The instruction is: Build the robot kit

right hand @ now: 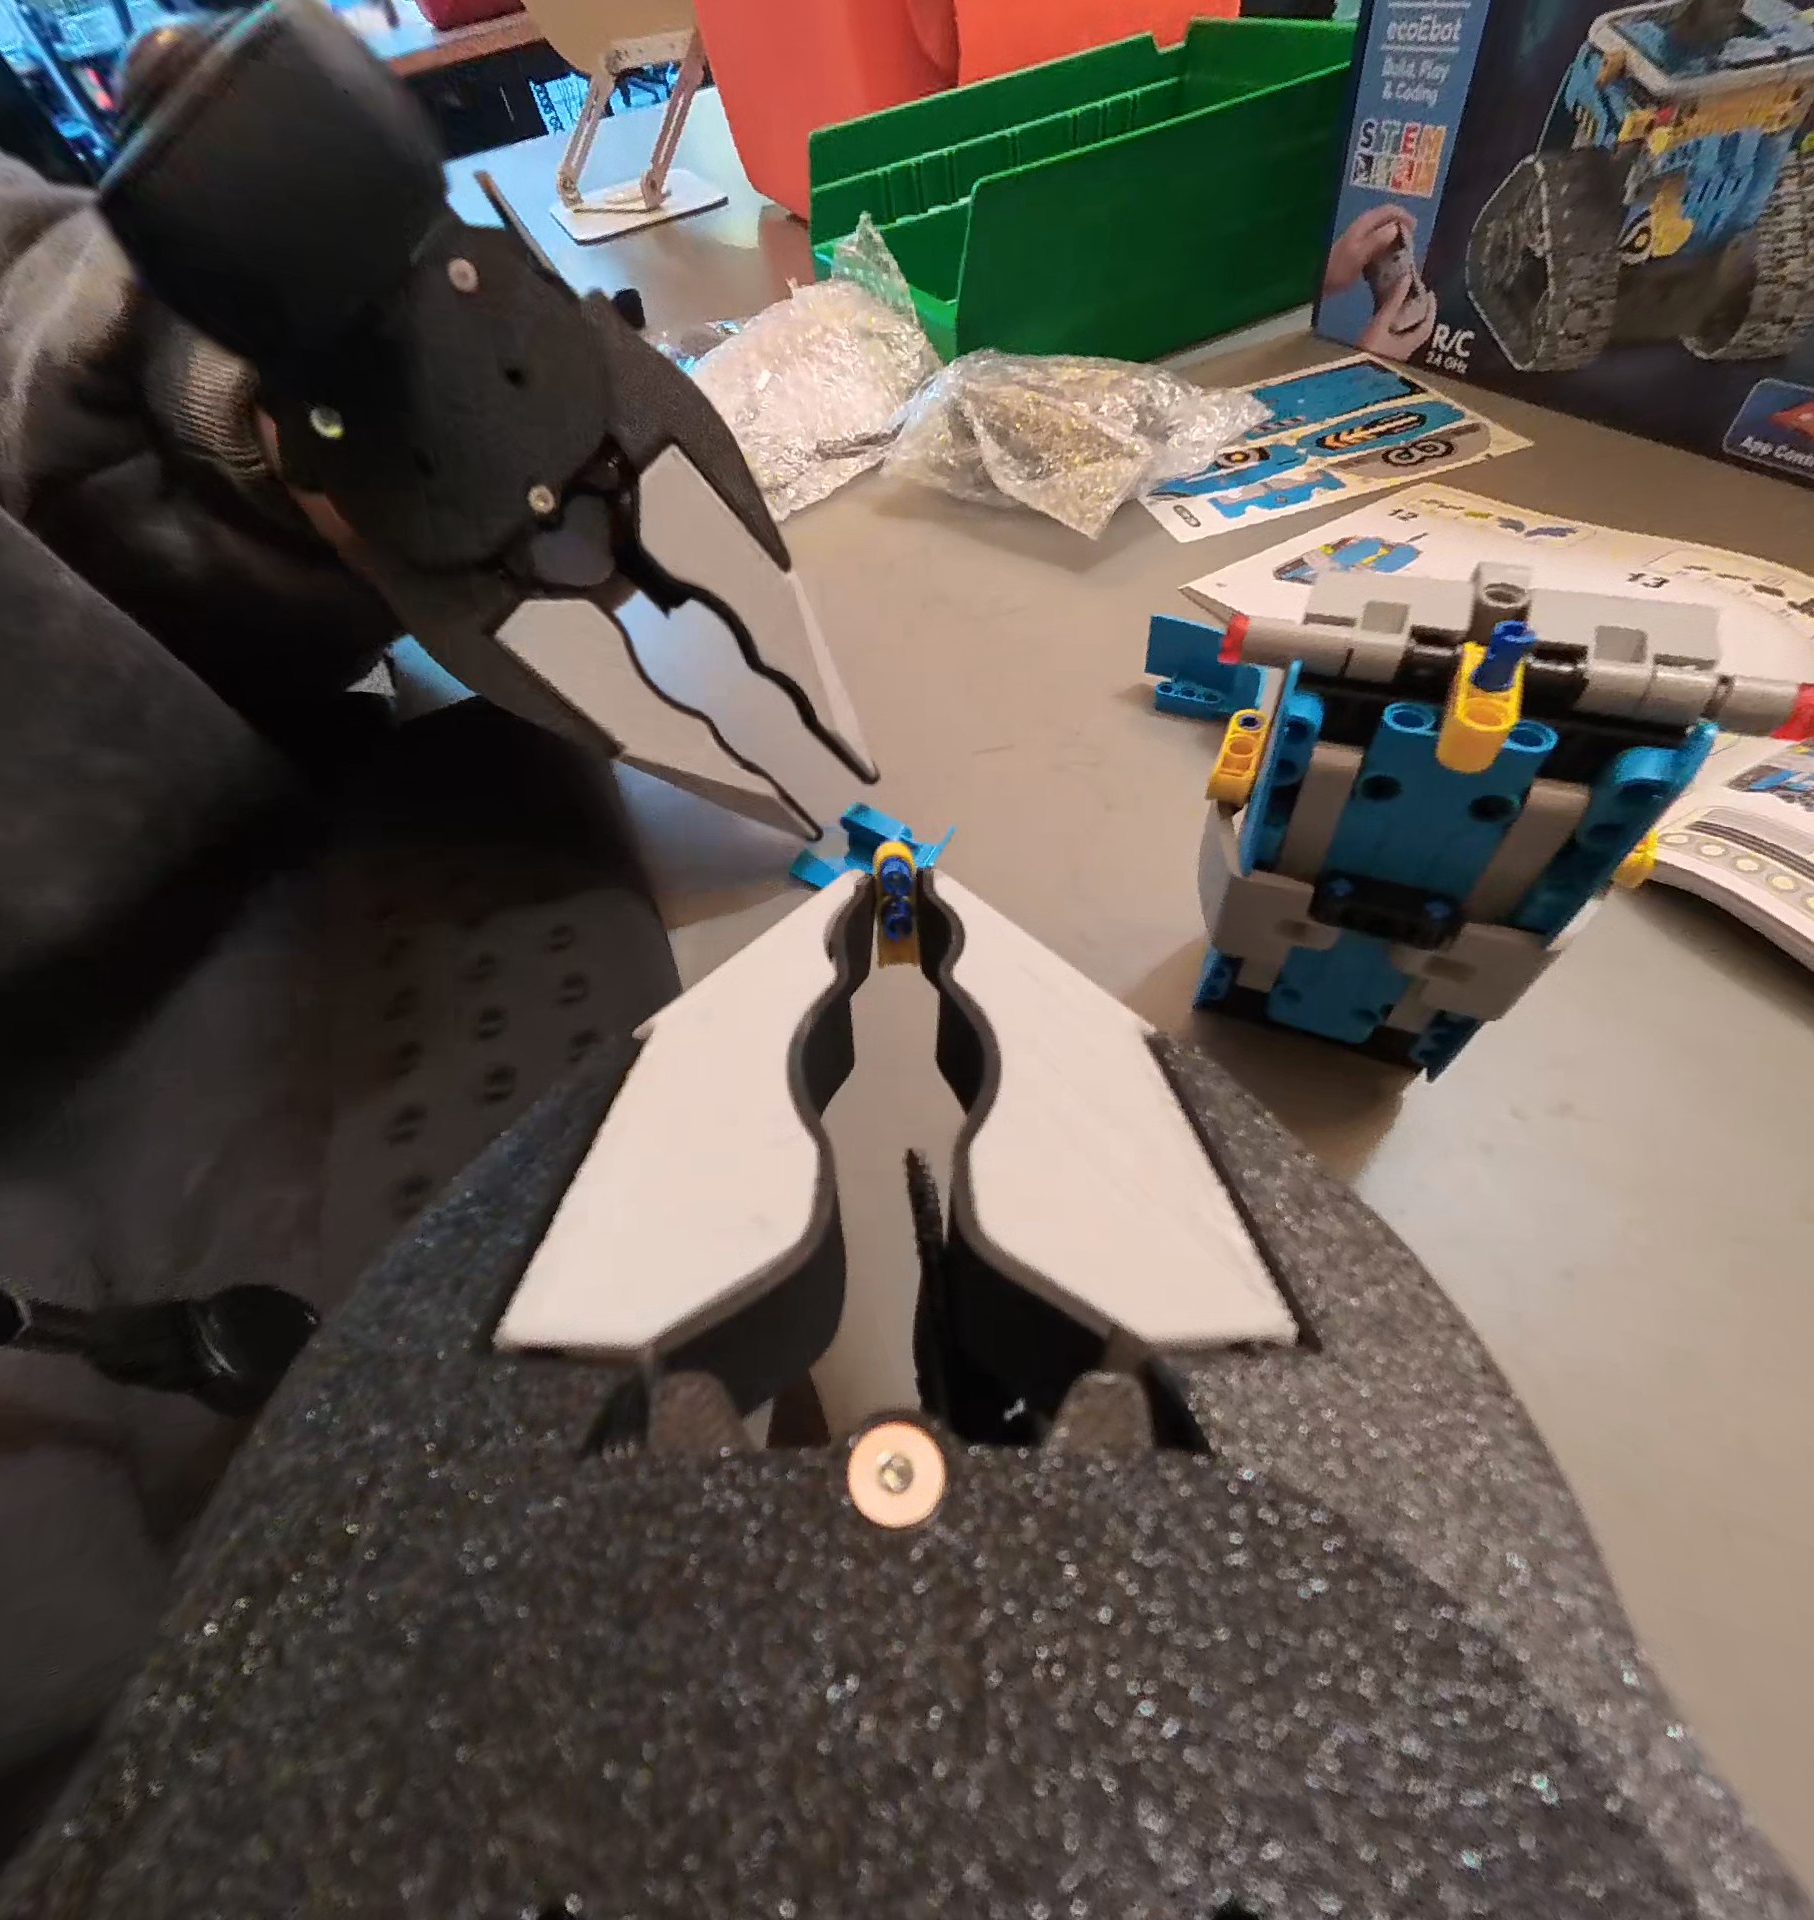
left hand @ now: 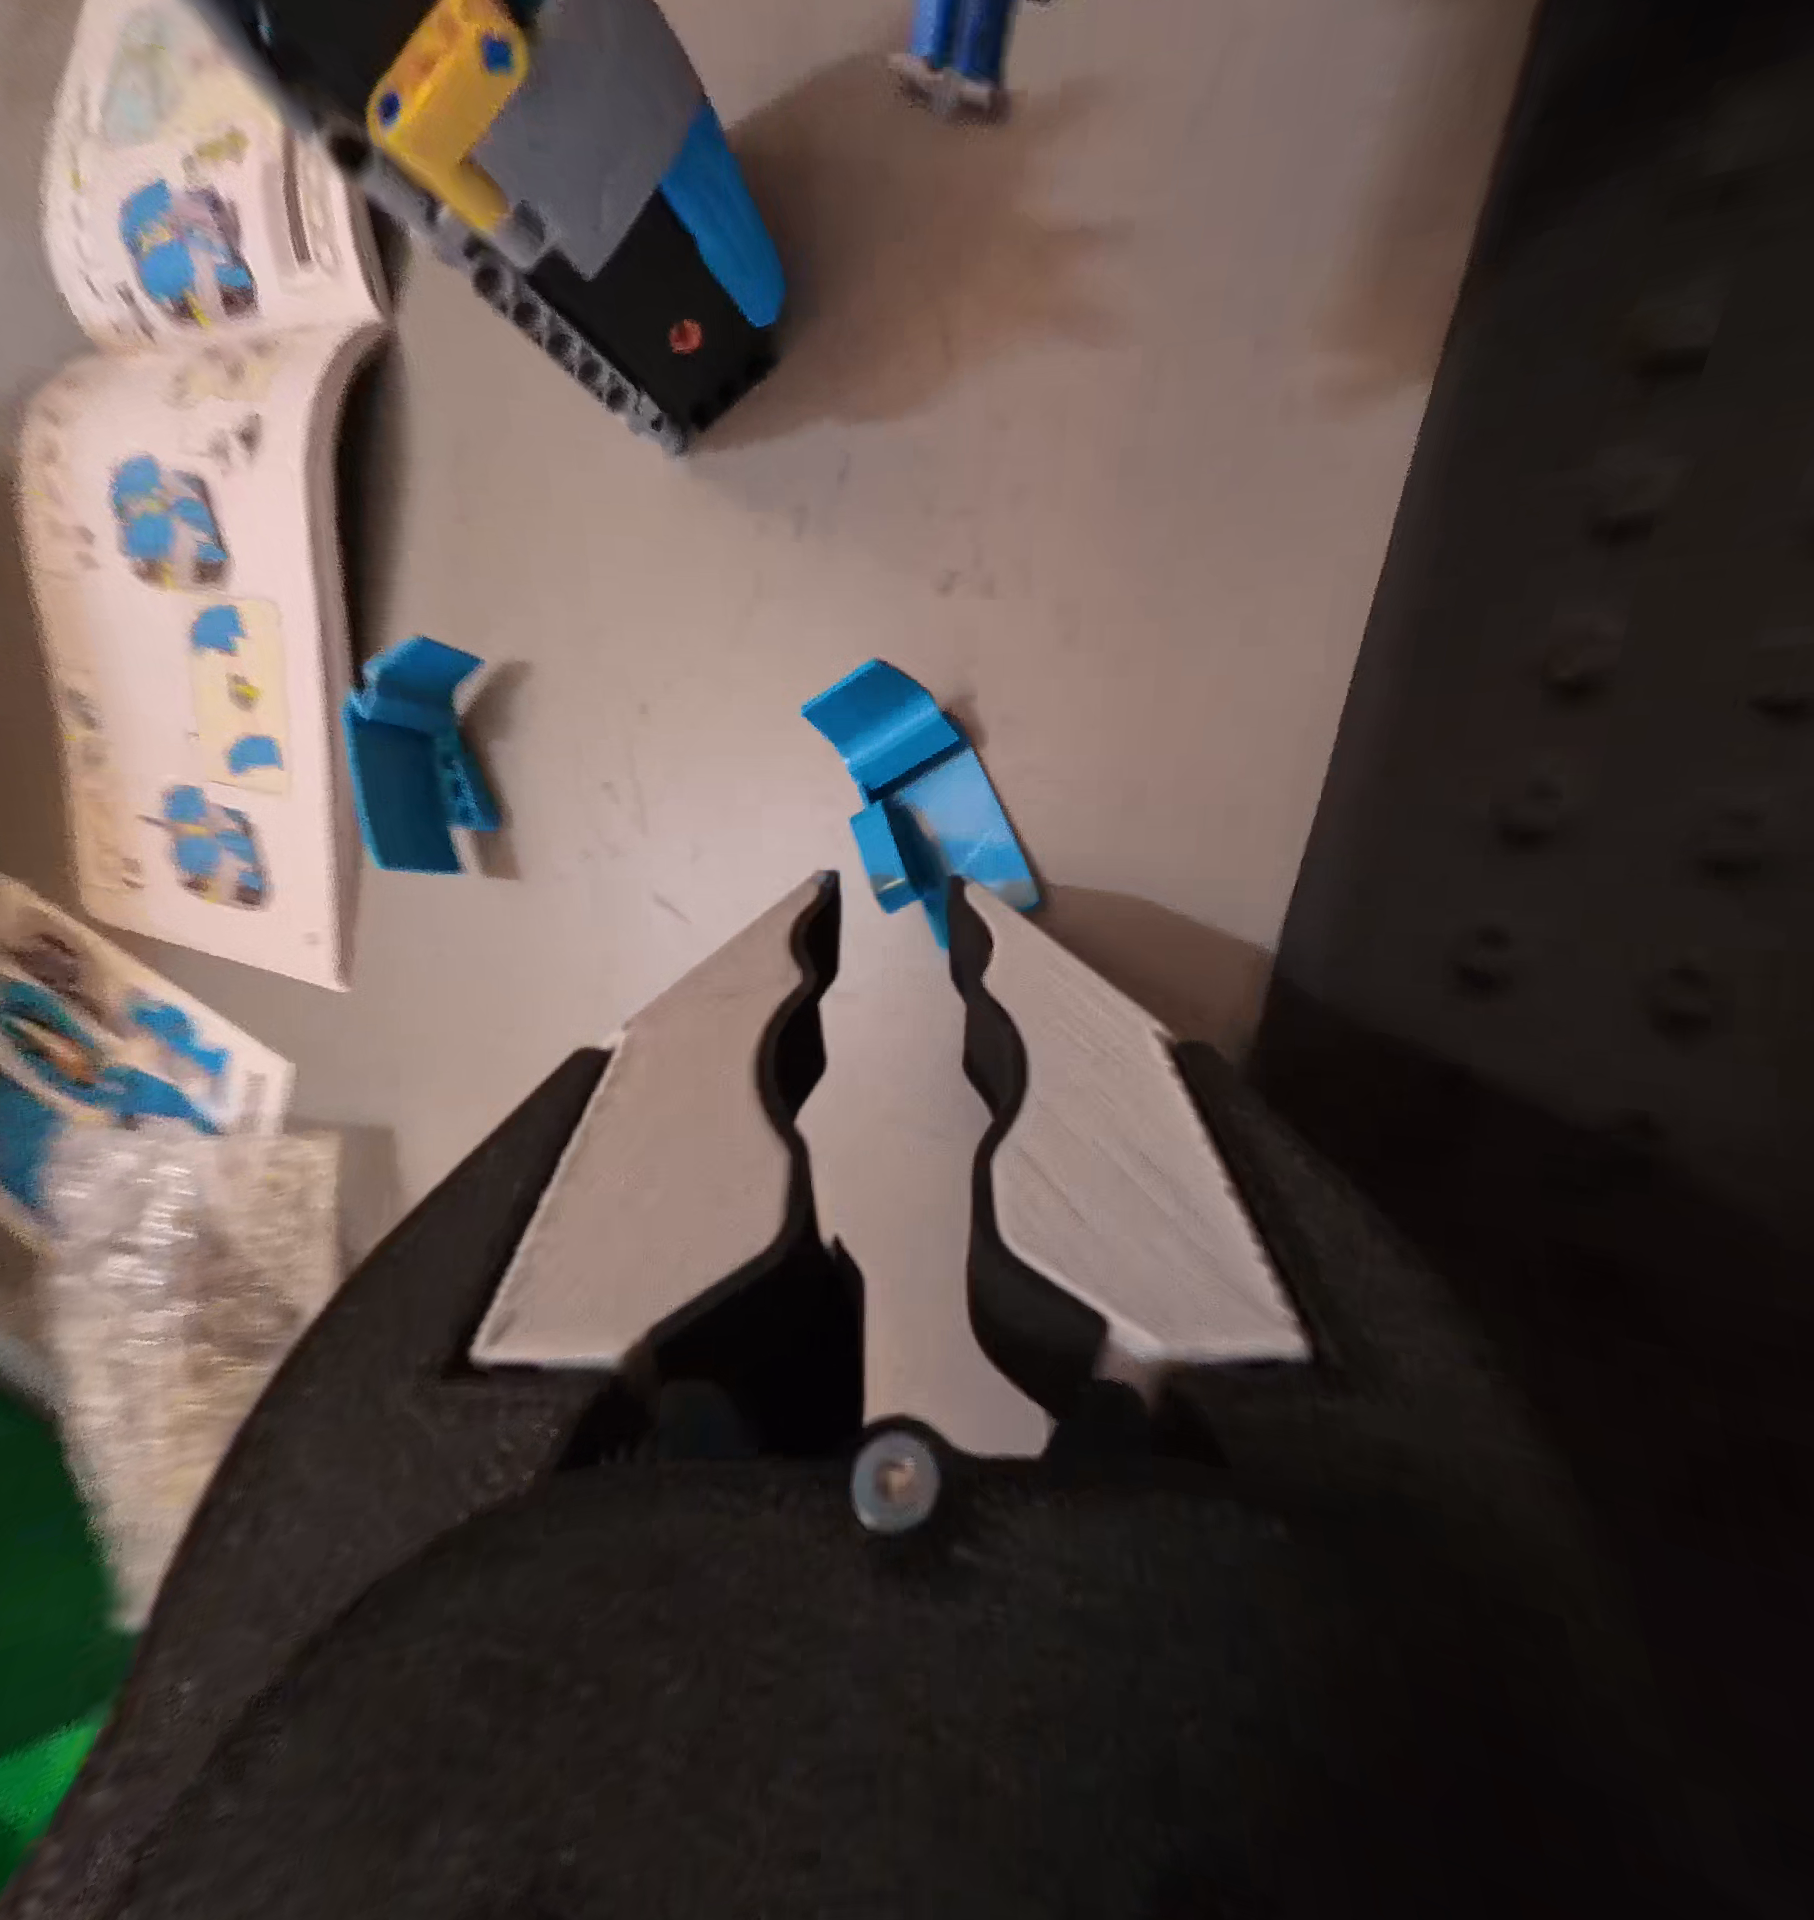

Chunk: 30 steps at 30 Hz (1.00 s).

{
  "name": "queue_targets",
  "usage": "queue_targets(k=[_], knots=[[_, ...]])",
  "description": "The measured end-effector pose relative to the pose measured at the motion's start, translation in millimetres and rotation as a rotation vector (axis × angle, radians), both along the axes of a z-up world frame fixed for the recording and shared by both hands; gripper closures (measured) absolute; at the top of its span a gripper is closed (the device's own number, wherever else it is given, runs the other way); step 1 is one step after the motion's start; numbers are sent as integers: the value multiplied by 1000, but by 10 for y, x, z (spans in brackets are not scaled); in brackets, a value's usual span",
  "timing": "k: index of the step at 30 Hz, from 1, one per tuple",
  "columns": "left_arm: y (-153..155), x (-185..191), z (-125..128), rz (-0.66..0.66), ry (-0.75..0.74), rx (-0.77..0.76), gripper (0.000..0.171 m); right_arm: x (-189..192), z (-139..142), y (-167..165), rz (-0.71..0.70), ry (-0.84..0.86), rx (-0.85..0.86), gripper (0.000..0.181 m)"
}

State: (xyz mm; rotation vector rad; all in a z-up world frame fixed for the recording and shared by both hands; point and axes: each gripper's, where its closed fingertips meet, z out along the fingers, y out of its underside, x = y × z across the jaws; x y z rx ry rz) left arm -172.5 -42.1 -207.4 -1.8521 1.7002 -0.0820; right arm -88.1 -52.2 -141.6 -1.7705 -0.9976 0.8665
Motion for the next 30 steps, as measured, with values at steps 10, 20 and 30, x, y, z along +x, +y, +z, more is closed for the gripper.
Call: queue_targets(k=[10, 20, 30], knots=[[124, -72, -50, -427, 372, 433, 147, -22, -27, -23, 12, -21, 7, 173], [59, -8, -81, -511, 396, 486, 147, -46, -64, -44, 31, -38, -1, 173], [37, 52, -129, -511, 322, 401, 159, -68, -120, -58, 49, -57, -30, 173]])
